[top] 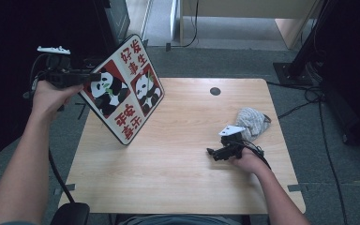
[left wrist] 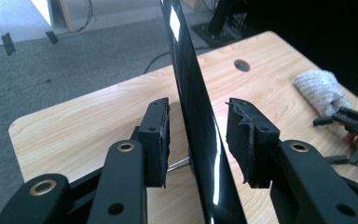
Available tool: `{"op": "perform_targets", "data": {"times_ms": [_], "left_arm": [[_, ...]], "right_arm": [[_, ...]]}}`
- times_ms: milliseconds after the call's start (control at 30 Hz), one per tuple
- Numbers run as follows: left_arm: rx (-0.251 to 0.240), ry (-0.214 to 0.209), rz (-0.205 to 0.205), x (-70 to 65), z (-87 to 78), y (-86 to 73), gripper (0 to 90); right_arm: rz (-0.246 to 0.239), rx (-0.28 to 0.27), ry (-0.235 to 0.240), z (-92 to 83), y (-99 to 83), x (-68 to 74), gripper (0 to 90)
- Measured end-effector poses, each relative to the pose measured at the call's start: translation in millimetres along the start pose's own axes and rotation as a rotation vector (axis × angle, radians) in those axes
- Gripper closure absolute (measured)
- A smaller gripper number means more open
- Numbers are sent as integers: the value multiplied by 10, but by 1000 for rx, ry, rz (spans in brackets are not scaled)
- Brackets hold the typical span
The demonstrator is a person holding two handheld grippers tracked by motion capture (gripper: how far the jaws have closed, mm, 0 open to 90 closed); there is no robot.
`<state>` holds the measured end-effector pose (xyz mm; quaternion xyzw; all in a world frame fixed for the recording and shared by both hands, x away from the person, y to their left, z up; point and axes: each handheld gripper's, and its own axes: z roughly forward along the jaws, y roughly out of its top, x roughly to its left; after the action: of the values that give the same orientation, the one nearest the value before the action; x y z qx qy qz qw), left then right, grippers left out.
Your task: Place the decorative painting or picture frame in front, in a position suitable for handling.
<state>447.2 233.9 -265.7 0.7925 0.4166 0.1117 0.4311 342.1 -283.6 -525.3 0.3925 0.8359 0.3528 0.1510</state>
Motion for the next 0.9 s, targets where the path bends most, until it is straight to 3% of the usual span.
{"op": "perform_targets", "data": {"times_ms": [133,200,667,800,900], "left_arm": [[23,-2,6,7,43,103,639],[45,-28,-22,33,88,149,640],[124,-9,-18,65,166,312,717],[135,-19,-38,93,211,323,721],[181,-19,-26,98,266,338,754]], "right_arm": [[1,1,-1,-1,0,3,0],[3,1,0,-1,0,4,0],[-2,-1,0,1,1,1,0],[-2,-1,1,2,1,1,0],[-2,0,3,2,1,-1,0]]}}
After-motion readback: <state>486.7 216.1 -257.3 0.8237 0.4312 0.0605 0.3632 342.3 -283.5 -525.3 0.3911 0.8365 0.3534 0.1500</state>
